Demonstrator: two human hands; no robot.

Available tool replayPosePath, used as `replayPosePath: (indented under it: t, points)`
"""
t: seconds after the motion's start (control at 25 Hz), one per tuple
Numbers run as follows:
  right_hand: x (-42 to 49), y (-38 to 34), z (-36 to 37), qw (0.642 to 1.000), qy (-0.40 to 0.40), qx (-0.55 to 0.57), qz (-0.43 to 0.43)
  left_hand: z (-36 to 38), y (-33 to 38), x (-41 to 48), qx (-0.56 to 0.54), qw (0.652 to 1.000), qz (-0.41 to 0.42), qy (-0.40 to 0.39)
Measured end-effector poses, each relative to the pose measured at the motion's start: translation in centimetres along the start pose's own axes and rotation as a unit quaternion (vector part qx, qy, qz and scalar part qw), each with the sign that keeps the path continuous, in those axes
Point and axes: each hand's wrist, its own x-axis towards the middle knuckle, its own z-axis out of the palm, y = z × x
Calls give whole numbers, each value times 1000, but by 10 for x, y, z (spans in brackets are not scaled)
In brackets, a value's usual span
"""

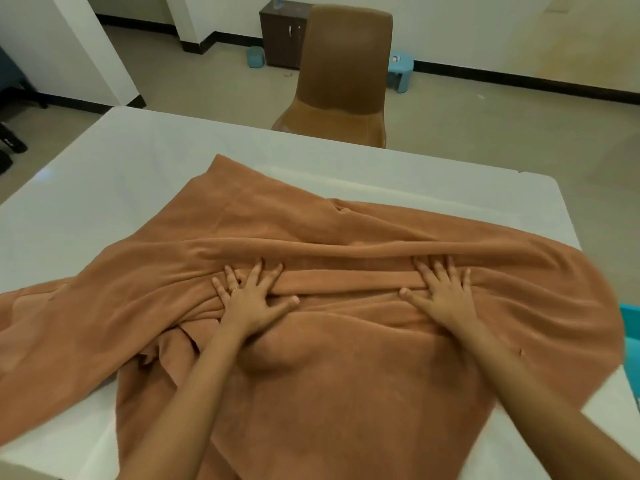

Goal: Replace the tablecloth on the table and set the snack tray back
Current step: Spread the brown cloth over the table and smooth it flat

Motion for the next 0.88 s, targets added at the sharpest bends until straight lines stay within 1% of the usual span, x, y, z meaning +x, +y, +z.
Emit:
replayPosePath:
  t: [0.04,0.08,0.12,0.16,0.2,0.24,0.28,0.32,0.36,0.44,0.52,0.6,0.76,0.84,0.88]
  points:
    - [22,11,-14,999,4,-10,38,-2,-8,14,-79,996,26,14]
    - [44,16,-19,996,7,2,85,-11,-9,21,-160,985,39,45]
    - [51,5,-26,993,4,-17,120,-20,-7,25,-210,969,61,113]
    - [50,-11,-29,990,23,-3,142,-22,-4,23,-193,961,83,178]
    - [37,-35,-27,989,80,41,113,-21,-2,16,-142,961,97,217]
    - [14,-62,-24,981,152,104,64,-13,-2,9,-85,969,106,205]
    - [-16,-85,-13,973,175,149,13,-5,-3,1,-27,981,108,160]
    - [-53,-105,3,974,148,169,-38,2,-6,-7,22,988,108,107]
    - [-92,-117,27,978,100,159,-86,7,-9,-10,57,992,96,54]
    - [-141,-118,63,986,51,66,-141,11,-12,-7,112,991,73,25]
    - [-146,-92,77,987,33,20,-153,7,-10,-3,100,994,41,22]
    - [-140,-55,72,989,18,13,-145,1,-10,5,75,997,22,17]
    - [-153,53,55,991,-49,-30,-123,-6,-9,12,92,995,22,7]
    - [-161,106,34,989,-105,-20,-98,-9,-11,6,67,997,28,-2]
    - [-163,122,21,990,-115,-4,-75,-11,-11,2,62,997,38,0]
